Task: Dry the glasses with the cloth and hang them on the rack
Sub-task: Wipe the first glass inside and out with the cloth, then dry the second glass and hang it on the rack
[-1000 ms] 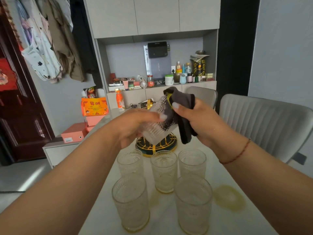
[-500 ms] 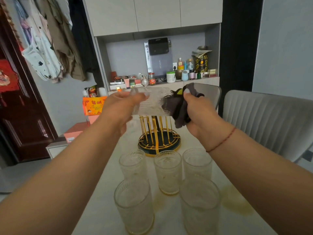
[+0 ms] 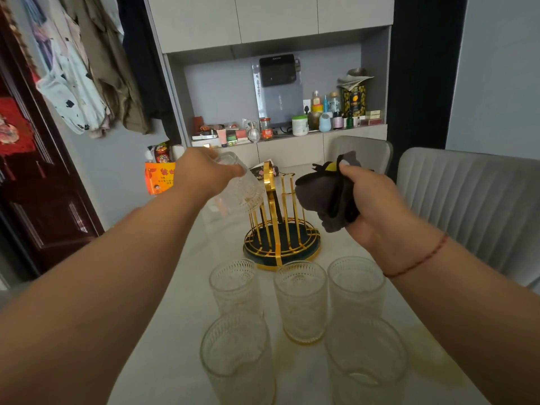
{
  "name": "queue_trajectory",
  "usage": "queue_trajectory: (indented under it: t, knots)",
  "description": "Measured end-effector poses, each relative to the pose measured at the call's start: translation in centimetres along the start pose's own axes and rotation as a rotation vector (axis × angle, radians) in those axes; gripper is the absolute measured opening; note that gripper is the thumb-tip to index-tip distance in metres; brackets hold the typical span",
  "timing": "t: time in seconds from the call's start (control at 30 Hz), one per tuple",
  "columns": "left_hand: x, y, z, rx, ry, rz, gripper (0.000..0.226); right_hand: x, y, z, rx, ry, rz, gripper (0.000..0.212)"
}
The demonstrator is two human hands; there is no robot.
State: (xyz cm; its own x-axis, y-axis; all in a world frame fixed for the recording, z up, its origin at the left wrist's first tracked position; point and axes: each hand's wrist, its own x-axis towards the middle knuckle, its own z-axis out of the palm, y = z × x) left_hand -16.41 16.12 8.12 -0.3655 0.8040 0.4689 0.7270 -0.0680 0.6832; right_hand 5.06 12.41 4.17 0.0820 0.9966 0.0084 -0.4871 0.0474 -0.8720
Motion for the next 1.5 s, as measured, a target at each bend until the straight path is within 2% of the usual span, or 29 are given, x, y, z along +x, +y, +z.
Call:
queue_trajectory:
  t: [0.27, 0.4, 0.57, 1.0, 1.23, 1.33, 1.43, 1.5]
  knots:
    - [0.8, -0.6, 3.9, 0.222, -0.148, 0.04, 0.061, 0.4, 0.7, -0.6, 0.021, -0.018, 0.029, 0.008]
    - [0.4, -1.1, 5.2, 0.255, -0.179, 0.04, 0.076, 0.4, 1.0, -0.9, 0.043, -0.043, 0.039, 0.013]
    - [0.1, -2.1, 6.5, 0.183, -0.14, -0.019, 0.109, 0.4, 1.1, -1.1, 0.073, -0.056, 0.044, 0.017]
    - [-0.4, -3.1, 7.7, 0.326, -0.122, -0.048, 0.108, 0.1, 1.4, -1.3, 0.064, -0.04, 0.066, 0.016]
    - [-0.9, -3.9, 6.4, 0.256, -0.185, -0.075, 0.13, -0.6, 1.5, -1.2, 0.066, -0.057, 0.072, 0.017]
    - [-2.3, -4.2, 4.3, 0.152, -0.286, -0.105, 0.139, -1.1, 1.4, -1.1, 0.073, -0.059, 0.068, 0.019]
    - [-4.4, -5.1, 2.2, 0.004, -0.426, -0.143, 0.121, -1.8, 1.4, -0.8, 0.06, -0.048, 0.078, 0.028]
    - [-6.0, -5.9, 1.1, -0.023, -0.57, -0.16, 0.119, -2.3, 1.4, -0.6, 0.063, -0.048, 0.081, 0.029]
